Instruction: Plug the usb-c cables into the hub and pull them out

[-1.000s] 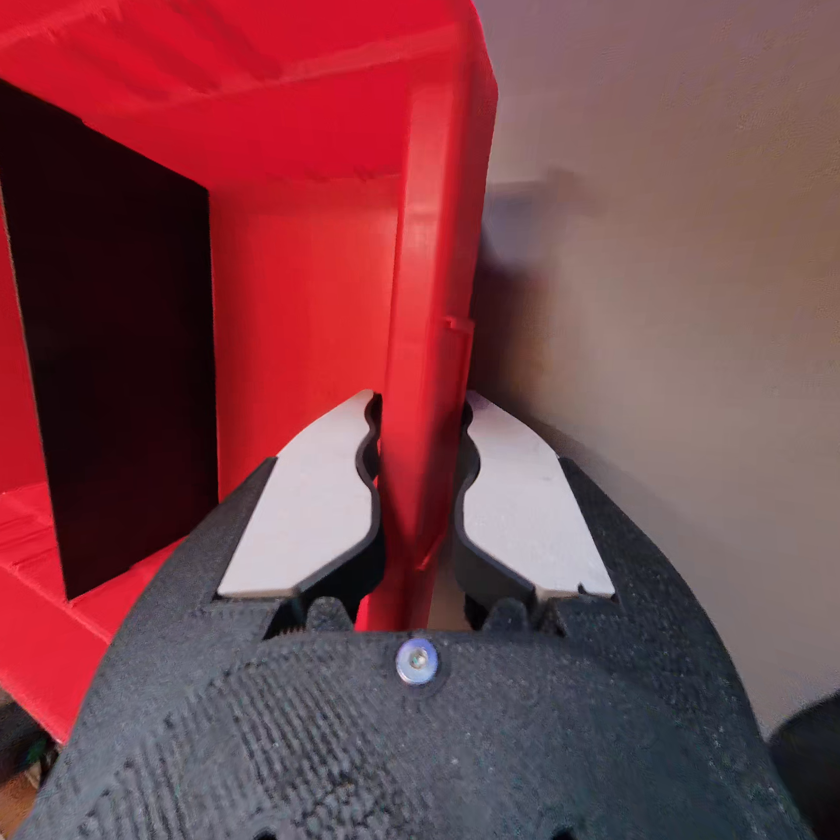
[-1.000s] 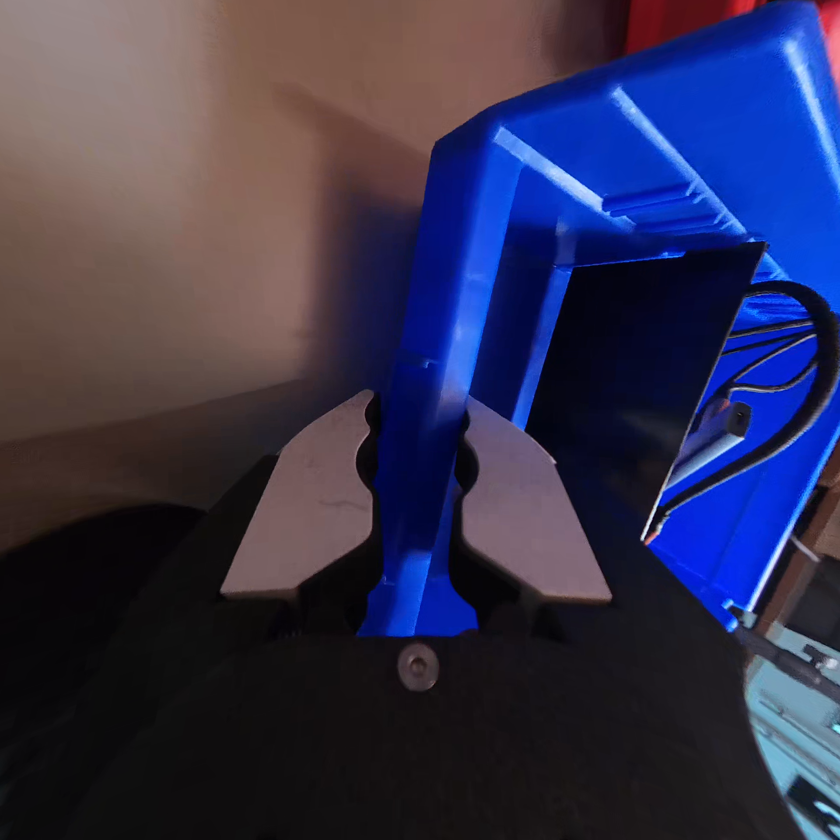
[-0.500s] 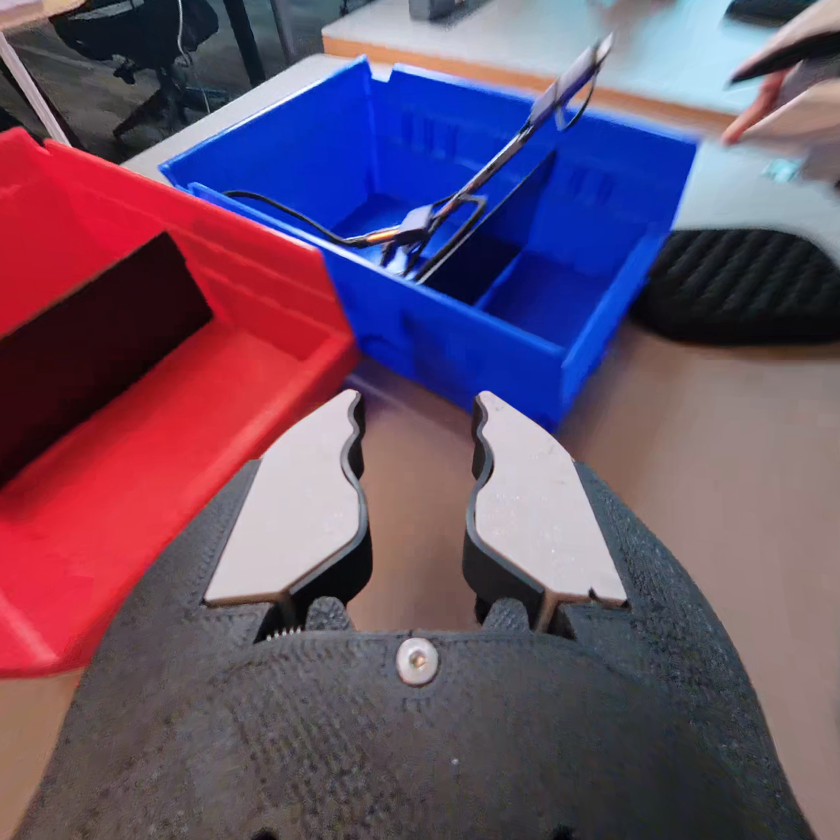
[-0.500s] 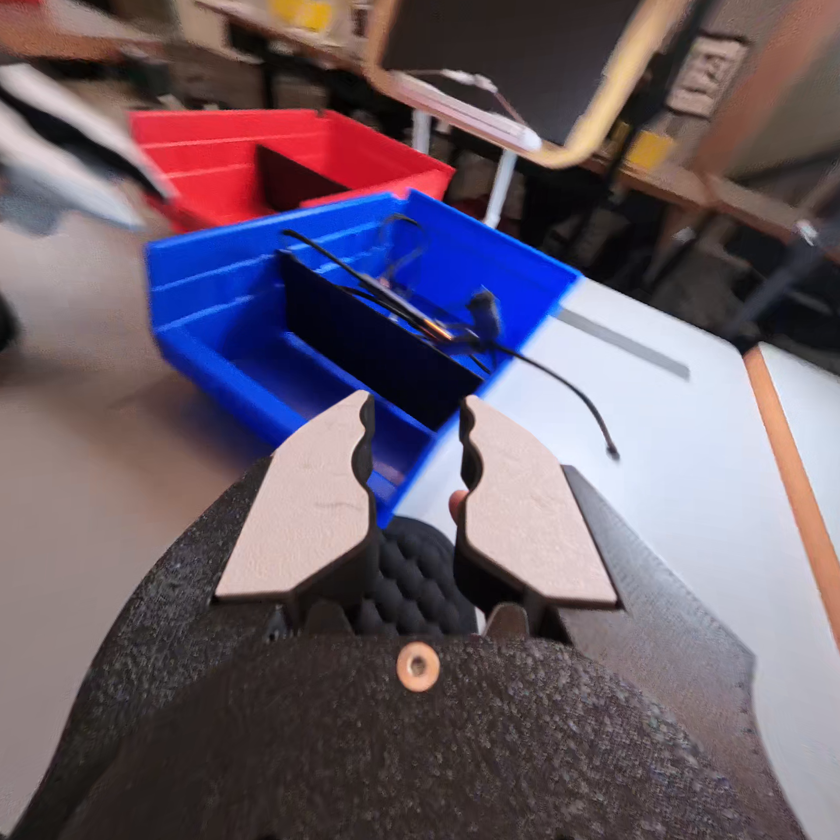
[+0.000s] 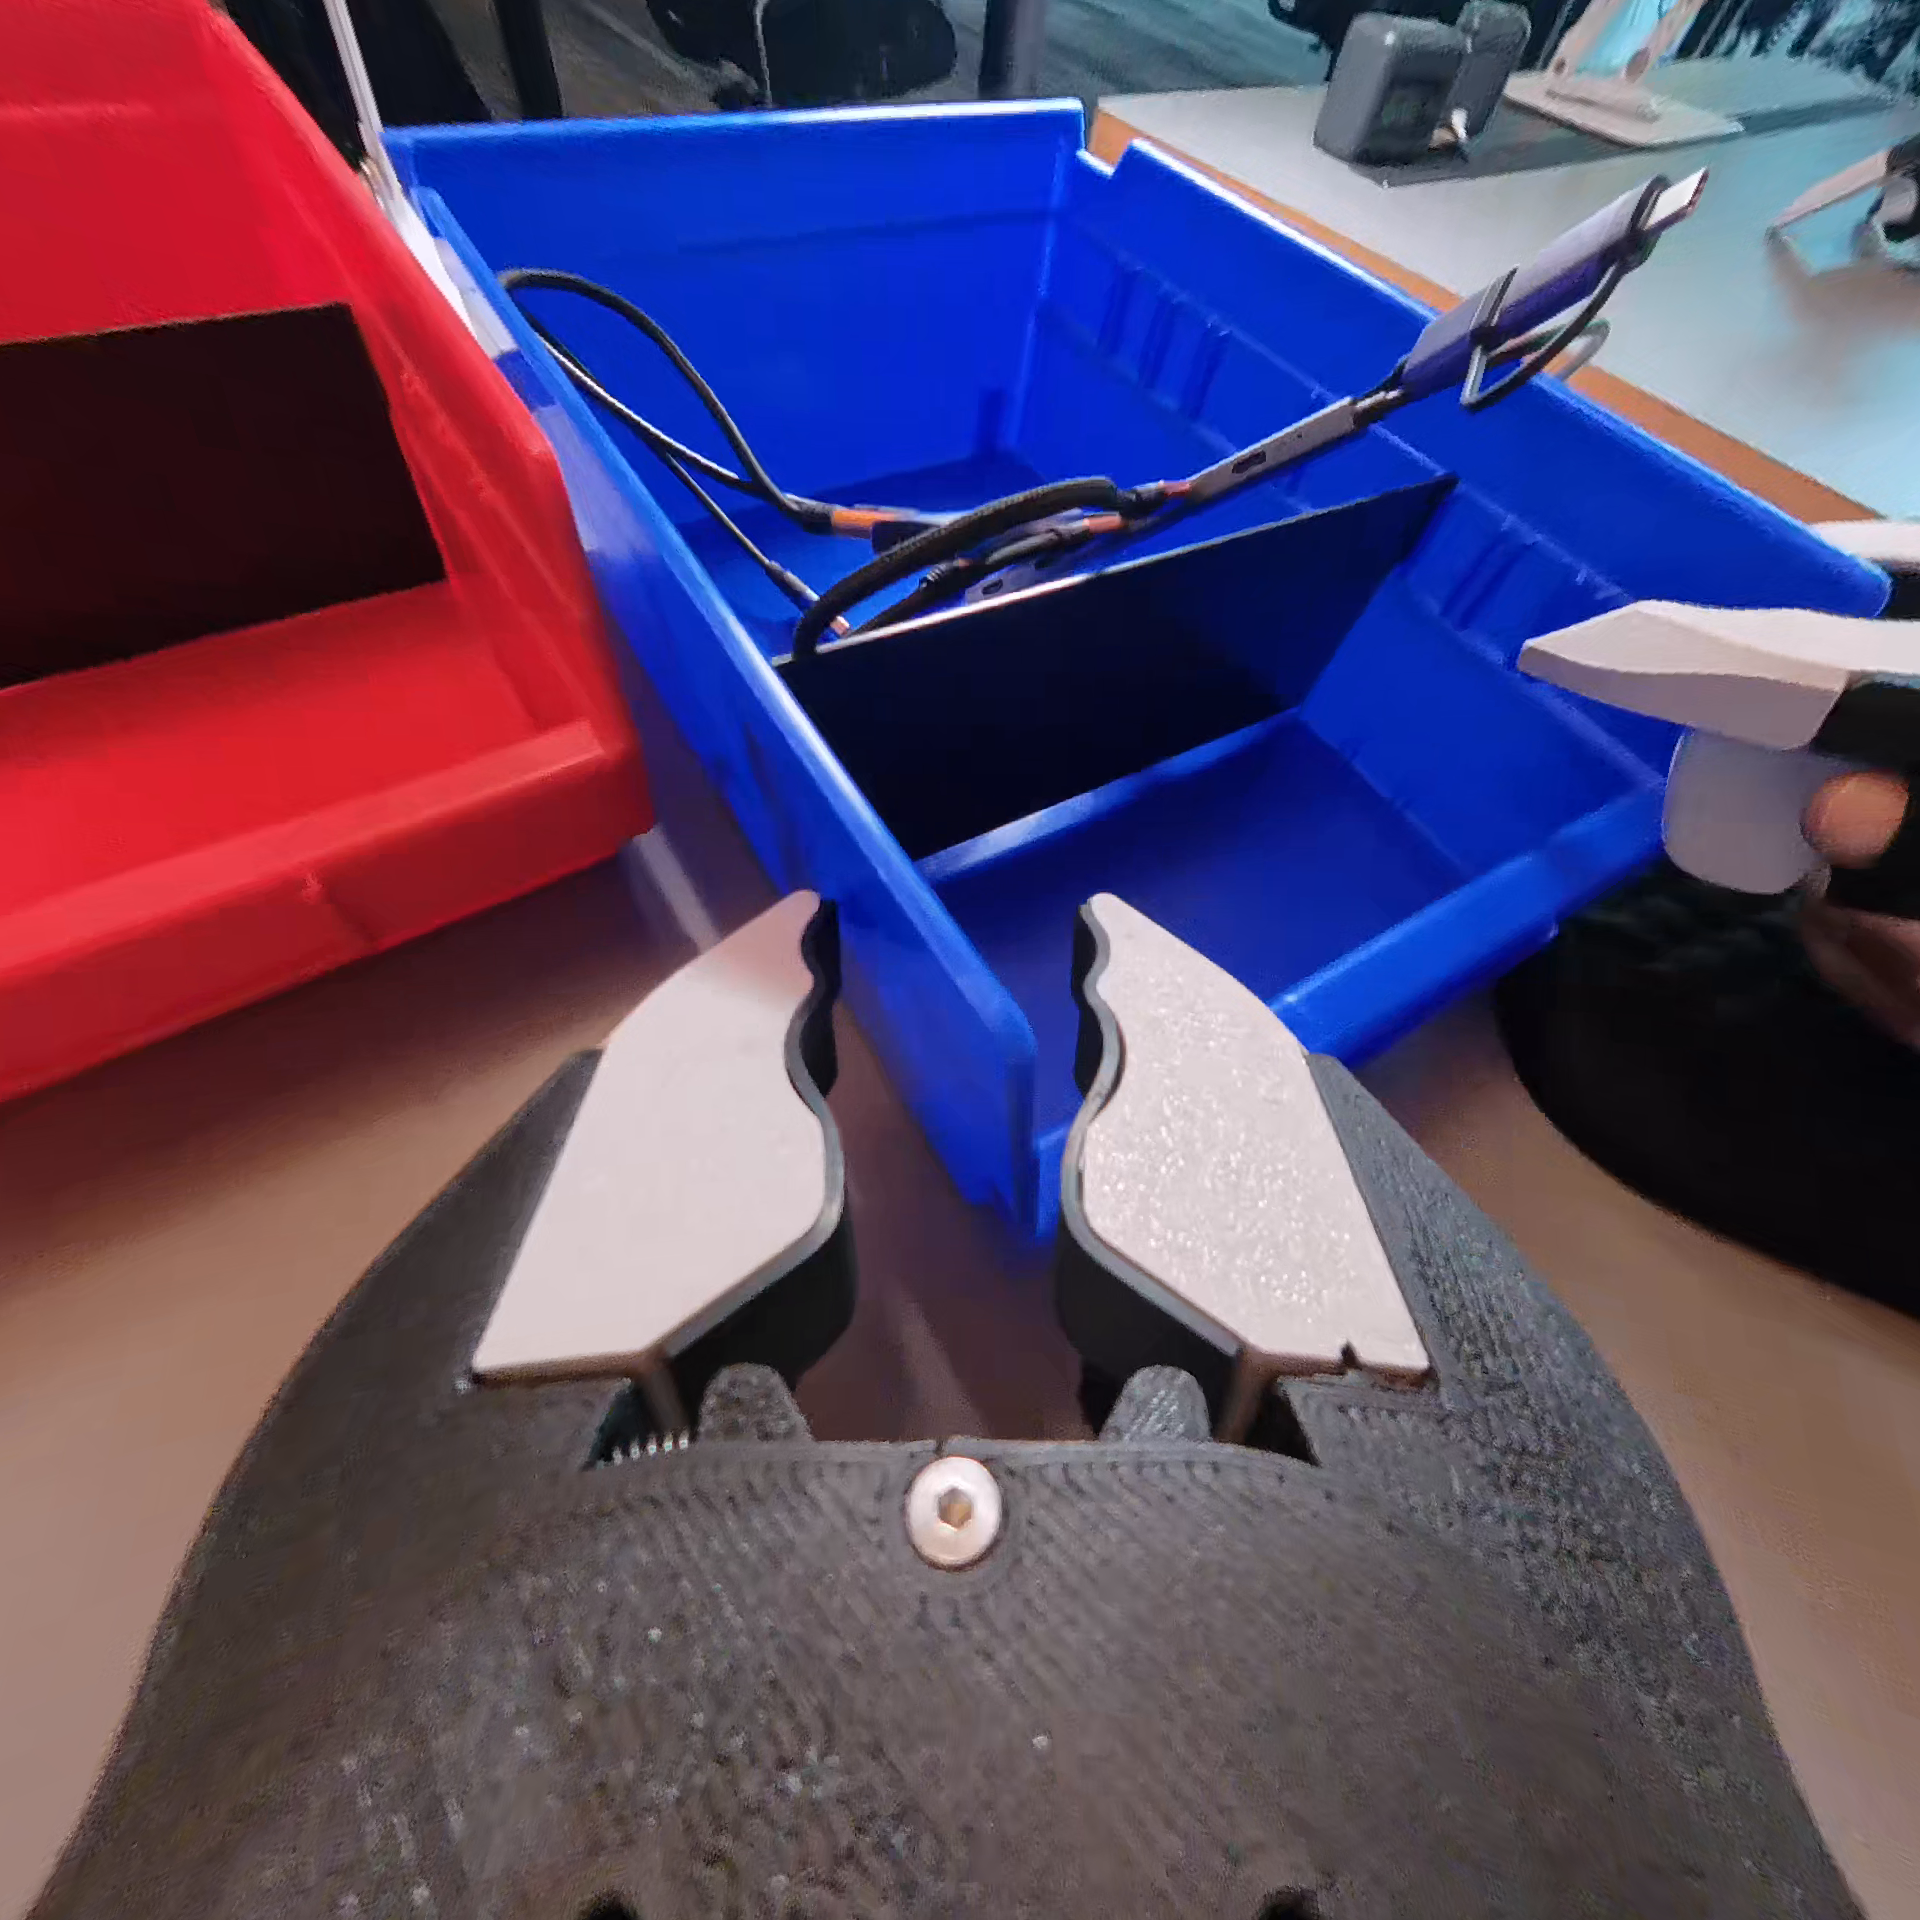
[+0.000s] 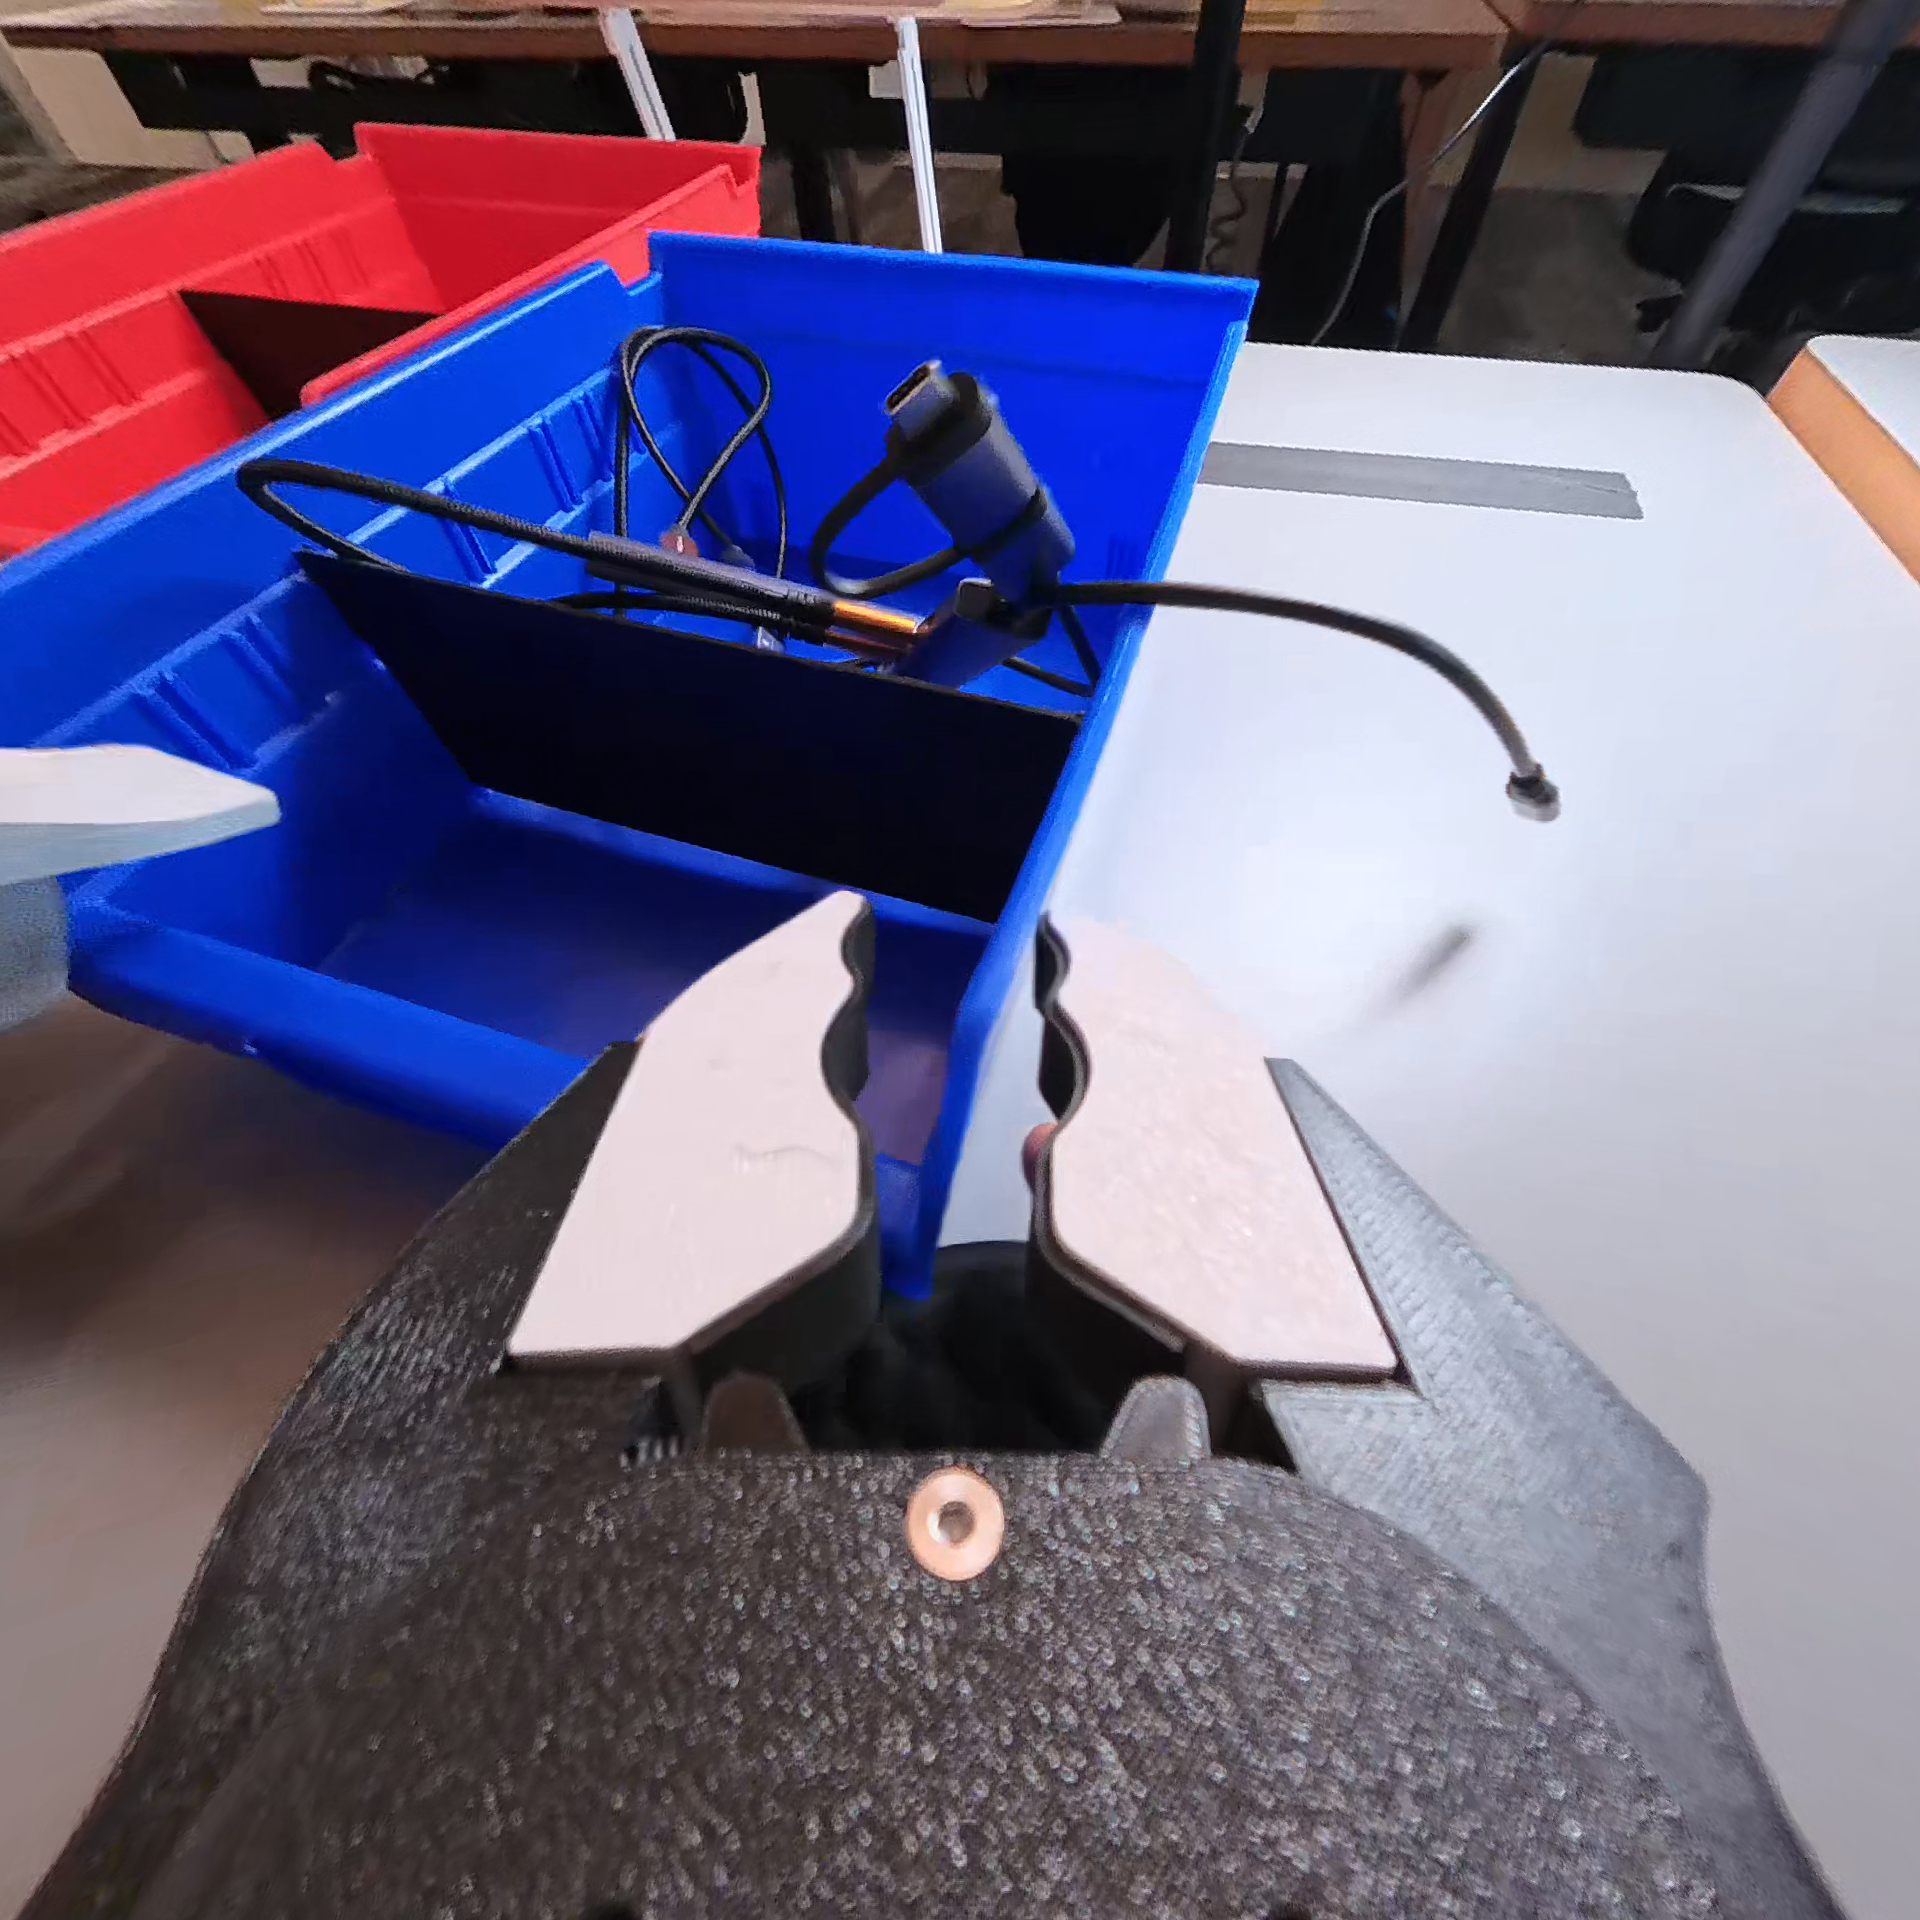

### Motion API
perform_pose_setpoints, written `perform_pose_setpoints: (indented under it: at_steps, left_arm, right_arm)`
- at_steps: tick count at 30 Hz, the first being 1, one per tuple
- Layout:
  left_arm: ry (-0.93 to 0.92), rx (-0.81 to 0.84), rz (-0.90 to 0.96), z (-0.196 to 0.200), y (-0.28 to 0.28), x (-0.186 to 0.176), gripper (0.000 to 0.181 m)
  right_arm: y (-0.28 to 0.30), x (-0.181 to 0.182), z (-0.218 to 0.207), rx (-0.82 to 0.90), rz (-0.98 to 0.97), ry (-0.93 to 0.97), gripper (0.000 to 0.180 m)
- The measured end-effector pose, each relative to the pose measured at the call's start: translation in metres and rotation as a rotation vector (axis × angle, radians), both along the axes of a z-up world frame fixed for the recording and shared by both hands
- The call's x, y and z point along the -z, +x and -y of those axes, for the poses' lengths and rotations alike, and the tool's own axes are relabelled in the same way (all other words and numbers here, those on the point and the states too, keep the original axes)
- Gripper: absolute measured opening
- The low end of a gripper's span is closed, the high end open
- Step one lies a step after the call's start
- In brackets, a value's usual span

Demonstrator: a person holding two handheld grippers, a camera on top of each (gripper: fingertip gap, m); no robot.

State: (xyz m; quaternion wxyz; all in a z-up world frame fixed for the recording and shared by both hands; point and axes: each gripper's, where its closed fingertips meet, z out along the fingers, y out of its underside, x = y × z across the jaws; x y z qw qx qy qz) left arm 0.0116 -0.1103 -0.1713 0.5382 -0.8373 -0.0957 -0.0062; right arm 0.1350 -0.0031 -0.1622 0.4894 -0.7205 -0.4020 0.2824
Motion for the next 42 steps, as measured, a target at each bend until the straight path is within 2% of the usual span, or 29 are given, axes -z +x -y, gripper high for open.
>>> perform_pose_setpoints:
  at_steps: [1,4,7,9,12,15,20,25,29,33,37,42]
  left_arm:
    - [0.015,-0.019,0.005,-0.002,-0.001,-0.001,0.041]
    - [0.059,-0.072,0.007,-0.006,-0.006,-0.002,0.035]
    - [0.058,-0.092,-0.01,-0.003,-0.009,-0.006,0.02]
    - [0.06,-0.09,-0.03,-0.001,-0.006,-0.011,0.019]
    - [0.12,-0.078,-0.068,0.009,0.002,-0.038,0.016]
    - [0.203,-0.081,-0.096,0.027,0.003,-0.083,0.016]
    - [0.298,-0.167,-0.19,0.087,-0.029,-0.165,0.015]
    - [0.368,-0.367,-0.268,0.176,-0.092,-0.207,0.014]
    - [0.329,-0.543,-0.304,0.248,-0.146,-0.203,0.011]
    - [0.248,-0.687,-0.293,0.3,-0.2,-0.174,0.007]
    - [0.155,-0.75,-0.223,0.323,-0.243,-0.128,0.004]
    - [0.065,-0.757,-0.123,0.326,-0.278,-0.062,0.003]
  right_arm:
    - [0.001,0.002,-0.002,0.018,0.011,0.012,0.027]
    - [0.006,0.0,-0.008,0.085,0.022,0.048,0.009]
    - [0.012,-0.011,-0.004,0.113,0.016,0.126,0.008]
    - [0.02,-0.026,0.003,0.14,-0.011,0.18,0.007]
    - [0.031,-0.061,0.019,0.142,-0.055,0.254,0.007]
    - [0.032,-0.11,0.04,0.101,-0.123,0.311,0.009]
    - [-0.012,-0.181,0.09,-0.055,-0.23,0.36,0.011]
    - [-0.096,-0.21,0.156,-0.236,-0.27,0.395,0.011]
    - [-0.168,-0.194,0.212,-0.378,-0.257,0.356,0.012]
    - [-0.227,-0.153,0.255,-0.474,-0.225,0.286,0.014]
    - [-0.266,-0.101,0.278,-0.539,-0.159,0.214,0.016]
    - [-0.294,-0.04,0.283,-0.579,-0.057,0.165,0.017]
